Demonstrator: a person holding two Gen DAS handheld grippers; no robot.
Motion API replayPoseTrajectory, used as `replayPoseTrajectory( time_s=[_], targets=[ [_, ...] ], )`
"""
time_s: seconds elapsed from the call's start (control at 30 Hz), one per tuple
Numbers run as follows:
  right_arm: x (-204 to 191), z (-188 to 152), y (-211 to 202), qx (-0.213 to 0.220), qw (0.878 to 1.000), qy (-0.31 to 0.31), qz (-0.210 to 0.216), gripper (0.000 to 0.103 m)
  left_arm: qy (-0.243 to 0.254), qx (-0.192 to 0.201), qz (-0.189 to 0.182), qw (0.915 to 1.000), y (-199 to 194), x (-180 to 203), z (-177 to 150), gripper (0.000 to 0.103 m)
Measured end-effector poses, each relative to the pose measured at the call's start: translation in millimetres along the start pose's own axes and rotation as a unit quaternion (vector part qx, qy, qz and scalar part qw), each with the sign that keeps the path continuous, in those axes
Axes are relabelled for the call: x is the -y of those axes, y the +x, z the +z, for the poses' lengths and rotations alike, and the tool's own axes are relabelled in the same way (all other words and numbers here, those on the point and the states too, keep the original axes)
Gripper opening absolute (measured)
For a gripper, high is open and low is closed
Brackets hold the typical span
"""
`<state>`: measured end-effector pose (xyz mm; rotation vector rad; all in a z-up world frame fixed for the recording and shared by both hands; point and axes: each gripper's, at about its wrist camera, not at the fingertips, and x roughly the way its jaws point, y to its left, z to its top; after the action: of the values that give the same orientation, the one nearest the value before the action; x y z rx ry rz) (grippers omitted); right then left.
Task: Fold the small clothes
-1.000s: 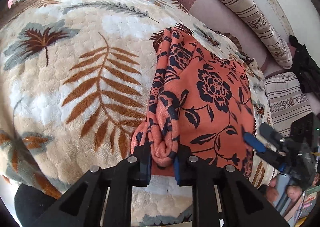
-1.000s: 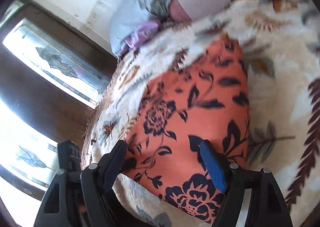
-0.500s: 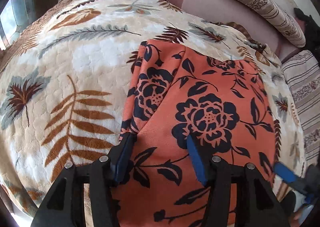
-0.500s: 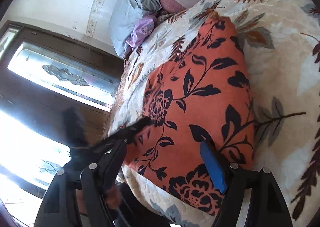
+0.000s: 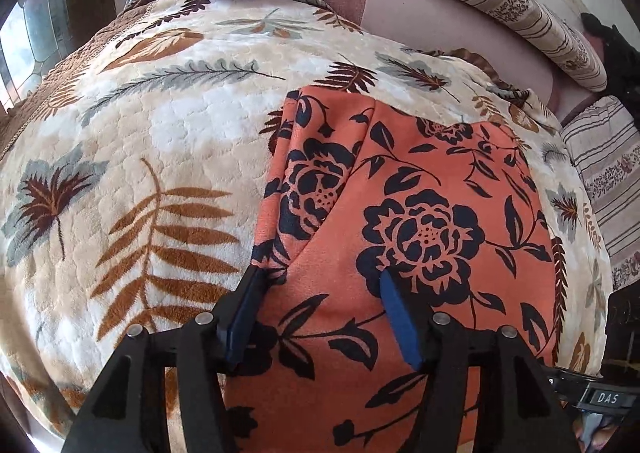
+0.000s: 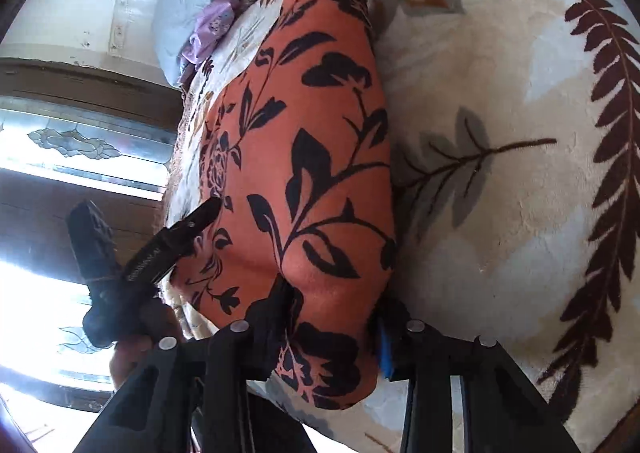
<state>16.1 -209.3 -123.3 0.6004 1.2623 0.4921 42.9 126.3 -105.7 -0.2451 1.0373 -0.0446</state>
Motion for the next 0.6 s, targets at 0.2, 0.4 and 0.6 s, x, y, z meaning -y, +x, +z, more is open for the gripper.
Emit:
replayPoseTrajectory(
  time_s=[0.2, 0.4, 0.6],
  targets=[
    [1, -1, -22, 0.023, 1.000, 0.001, 0.021, 0.072, 0.019, 0.014, -0.003, 0.9997, -17, 7, -18, 0.062],
    [25, 41, -52, 0.075, 0.994, 0.060, 0.059, 0.074, 0.032, 0.010, 0.012, 0.9994, -5, 5, -26, 0.065],
    [19, 88, 1, 0.029, 0.998, 0.032, 0.037, 0.036, 0.031, 0.016, 0.009, 0.9994, -4, 3, -29, 0.065]
  ],
)
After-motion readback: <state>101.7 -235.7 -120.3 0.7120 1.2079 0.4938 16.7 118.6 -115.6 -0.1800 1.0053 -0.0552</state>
